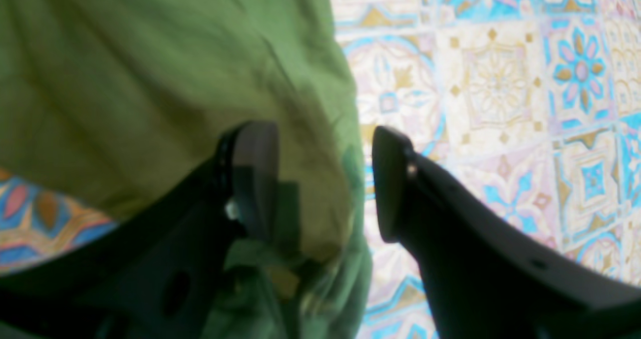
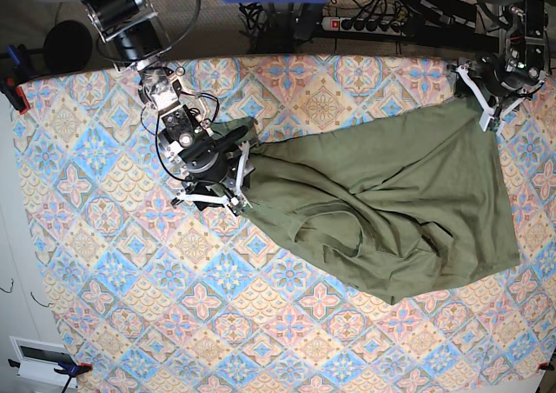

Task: Layout the t-shirt on the table in an organized manner, then fold the t-shirt properly
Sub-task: 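Drag the held fabric with the right gripper to straighten the shirt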

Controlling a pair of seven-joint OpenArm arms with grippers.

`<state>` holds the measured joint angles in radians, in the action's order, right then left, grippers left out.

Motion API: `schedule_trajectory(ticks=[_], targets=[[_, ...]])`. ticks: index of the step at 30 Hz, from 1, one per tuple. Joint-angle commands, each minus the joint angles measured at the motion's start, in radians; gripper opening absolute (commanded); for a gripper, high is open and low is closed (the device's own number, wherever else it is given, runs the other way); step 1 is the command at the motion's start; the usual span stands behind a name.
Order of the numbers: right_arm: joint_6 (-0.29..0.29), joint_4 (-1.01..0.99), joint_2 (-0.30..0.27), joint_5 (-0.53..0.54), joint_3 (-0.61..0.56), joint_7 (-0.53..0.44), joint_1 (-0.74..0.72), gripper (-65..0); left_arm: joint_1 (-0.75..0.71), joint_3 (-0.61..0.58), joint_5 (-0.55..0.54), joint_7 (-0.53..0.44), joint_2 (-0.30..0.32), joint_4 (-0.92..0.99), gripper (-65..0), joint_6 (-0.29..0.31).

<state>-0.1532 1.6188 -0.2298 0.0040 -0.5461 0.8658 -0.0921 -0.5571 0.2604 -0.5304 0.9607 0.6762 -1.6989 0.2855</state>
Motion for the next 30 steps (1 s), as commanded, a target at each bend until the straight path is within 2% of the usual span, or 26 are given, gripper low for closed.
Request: schedule_trajectory(ticks=[1,10,13,14,16,18,27,30], targets=[[0.002,0.005,0.000,-0.002,0.005,-0.016,-0.018,-36.1,0.001,0.012,-0.003,-0.010,0.018,-0.010,-24.8,-0.002],[0.000,-0.078,0.000,-0.002,0.005,-0.016,-0.018,-37.4,0.001,0.012,-0.003,-0.010,0.017,-0.010,-24.8,-0.002],[-0.009,-0.078,0.000,-0.002,0.010,-0.016,-0.018,-47.8,0.001,0.012,-0.004,-0.010,0.017,-0.010,-24.8,-0.002],[-0.030,-0.078,0.000,-0.002,0.013,-0.016,-0.018,-52.9,0.001,0.012,-0.004,-0.010,0.017,-0.010,-24.8,-0.002],[-0.118,-0.076,0.000,0.000,0.014,-0.015,-0.019,-65.0,0.002,0.012,-0.004,-0.010,0.017,-0.010,-24.8,-0.002],[-0.164,-0.056,0.000,-0.002,0.045,-0.010,-0.015,-64.6,0.002,0.012,-0.004,-0.010,0.017,-0.010,-24.8,-0.002],[-0.170,0.159,0.000,0.000,0.206,-0.009,-0.015,-64.0,0.073,0.014,-0.004,-0.012,0.015,-0.010,-24.9,-0.004],[-0.170,0.163,0.000,0.014,0.238,-0.009,-0.018,-64.0,0.093,0.035,-0.003,-0.012,-0.013,-0.010,-24.9,-0.004]])
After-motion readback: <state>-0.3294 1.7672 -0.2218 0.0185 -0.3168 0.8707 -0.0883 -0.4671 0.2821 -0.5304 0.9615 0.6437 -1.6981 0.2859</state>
